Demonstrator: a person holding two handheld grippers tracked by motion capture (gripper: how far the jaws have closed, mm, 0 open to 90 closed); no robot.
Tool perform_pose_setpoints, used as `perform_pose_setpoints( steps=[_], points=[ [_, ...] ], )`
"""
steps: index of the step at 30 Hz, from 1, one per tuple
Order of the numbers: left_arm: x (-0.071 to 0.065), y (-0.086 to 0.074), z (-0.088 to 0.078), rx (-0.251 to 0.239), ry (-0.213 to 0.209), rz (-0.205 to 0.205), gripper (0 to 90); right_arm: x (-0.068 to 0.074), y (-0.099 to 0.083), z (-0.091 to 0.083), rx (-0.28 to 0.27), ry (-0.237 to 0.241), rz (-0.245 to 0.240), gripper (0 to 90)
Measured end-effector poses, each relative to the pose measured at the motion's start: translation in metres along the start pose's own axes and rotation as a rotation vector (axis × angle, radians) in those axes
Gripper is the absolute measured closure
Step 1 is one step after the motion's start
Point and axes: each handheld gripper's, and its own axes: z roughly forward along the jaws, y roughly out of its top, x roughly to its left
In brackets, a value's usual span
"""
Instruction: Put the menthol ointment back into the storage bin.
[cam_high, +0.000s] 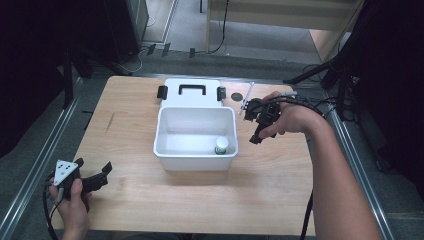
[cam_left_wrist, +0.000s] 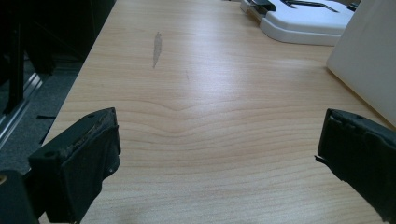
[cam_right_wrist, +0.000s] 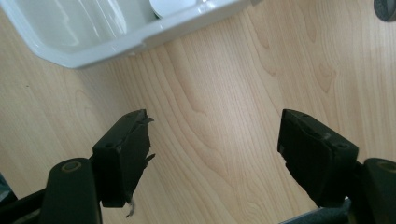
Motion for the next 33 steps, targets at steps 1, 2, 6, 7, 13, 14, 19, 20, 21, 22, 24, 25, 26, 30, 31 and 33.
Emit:
perform_pose_setpoints(
  steps=[1, 2, 6, 7, 13, 14, 19, 20, 21, 22, 24, 25, 26, 30, 31, 33],
  points=[
    [0.0, 0.0, 0.0, 0.0, 0.0, 0.0, 0.0, 0.0, -0.004, 0.003, -0.01, 0.004, 0.018, 25.2],
    [0.0, 0.0, 0.0, -0.001, 0.0, 0.0, 0.0, -0.001, -0.007, 0.004, -0.014, 0.003, 0.029, 24.6],
    [0.0, 0.0, 0.0, 0.001, 0.001, 0.001, 0.0, -0.001, -0.02, 0.012, -0.036, -0.001, 0.078, 23.2],
    [0.0, 0.0, 0.0, 0.002, 0.001, 0.001, 0.0, -0.002, -0.023, 0.014, -0.044, -0.004, 0.086, 23.0],
    [0.0, 0.0, 0.0, 0.001, 0.001, 0.003, 0.0, -0.001, -0.04, 0.023, -0.105, -0.022, 0.161, 21.4],
    [0.0, 0.0, 0.0, 0.001, 0.001, 0.004, 0.0, 0.0, -0.044, 0.025, -0.119, -0.023, 0.175, 21.2],
    [0.0, 0.0, 0.0, 0.002, 0.002, 0.005, 0.0, 0.0, -0.058, 0.033, -0.189, -0.056, 0.249, 20.3],
    [0.0, 0.0, 0.0, 0.0, 0.002, 0.004, 0.0, 0.0, -0.062, 0.035, -0.209, -0.065, 0.269, 20.3],
    [0.0, 0.0, 0.0, 0.0, 0.002, 0.004, 0.0, 0.0, -0.065, 0.037, -0.226, -0.073, 0.29, 20.3],
    [0.0, 0.0, 0.0, 0.001, 0.002, 0.005, 0.0, 0.0, -0.068, 0.039, -0.235, -0.076, 0.309, 20.2],
    [-0.001, 0.0, 0.0, 0.001, 0.003, 0.005, 0.0, 0.0, -0.074, 0.043, -0.261, -0.093, 0.339, 20.1],
    [-0.001, 0.0, 0.0, 0.003, 0.003, 0.007, 0.0, -0.001, -0.077, 0.045, -0.273, -0.099, 0.35, 20.1],
    [-0.001, 0.0, 0.0, 0.002, 0.004, 0.008, 0.0, -0.001, -0.08, 0.047, -0.282, -0.107, 0.358, 20.1],
    [-0.001, 0.0, 0.0, 0.003, 0.004, 0.009, 0.0, 0.003, -0.089, 0.054, -0.334, -0.123, 0.397, 19.9],
    [-0.001, 0.0, 0.0, 0.004, 0.003, 0.009, 0.0, 0.005, -0.09, 0.056, -0.344, -0.127, 0.413, 19.6],
    [-0.001, 0.0, 0.0, 0.004, 0.003, 0.009, 0.0, 0.009, -0.095, 0.062, -0.37, -0.144, 0.44, 17.7]
  ],
)
